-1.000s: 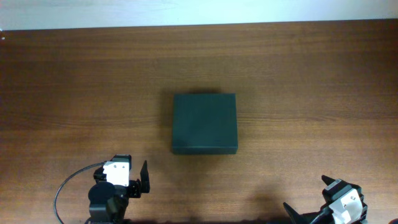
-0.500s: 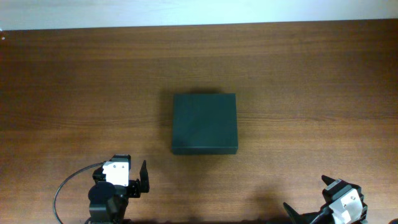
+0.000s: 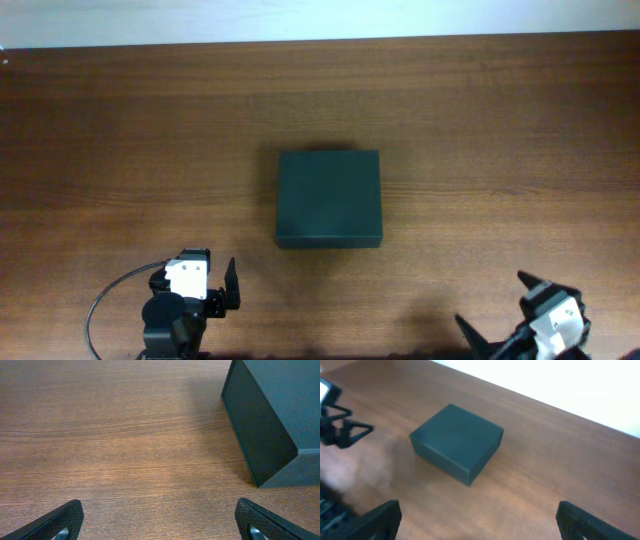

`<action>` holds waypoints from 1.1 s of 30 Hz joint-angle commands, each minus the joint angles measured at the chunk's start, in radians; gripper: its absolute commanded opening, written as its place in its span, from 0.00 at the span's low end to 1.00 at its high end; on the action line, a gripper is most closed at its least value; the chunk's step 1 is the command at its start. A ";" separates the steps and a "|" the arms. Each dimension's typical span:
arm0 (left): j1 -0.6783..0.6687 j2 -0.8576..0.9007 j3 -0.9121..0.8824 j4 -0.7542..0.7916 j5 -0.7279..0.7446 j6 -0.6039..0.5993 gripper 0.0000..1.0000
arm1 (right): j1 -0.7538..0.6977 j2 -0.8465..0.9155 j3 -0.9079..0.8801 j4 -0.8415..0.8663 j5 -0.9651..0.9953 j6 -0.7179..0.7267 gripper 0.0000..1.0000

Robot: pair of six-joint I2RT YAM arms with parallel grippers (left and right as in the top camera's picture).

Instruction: Pack container

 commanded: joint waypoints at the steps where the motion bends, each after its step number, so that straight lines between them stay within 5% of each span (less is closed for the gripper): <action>1: 0.005 -0.012 -0.010 0.005 -0.016 0.016 0.99 | 0.005 -0.039 -0.112 0.065 0.058 0.007 0.99; 15: 0.005 -0.011 -0.010 0.005 -0.016 0.016 0.99 | -0.077 -0.251 -0.701 0.426 0.092 0.008 0.99; 33: 0.005 -0.011 -0.010 0.005 -0.016 0.016 0.99 | -0.094 -0.331 -0.922 0.469 0.092 0.008 0.99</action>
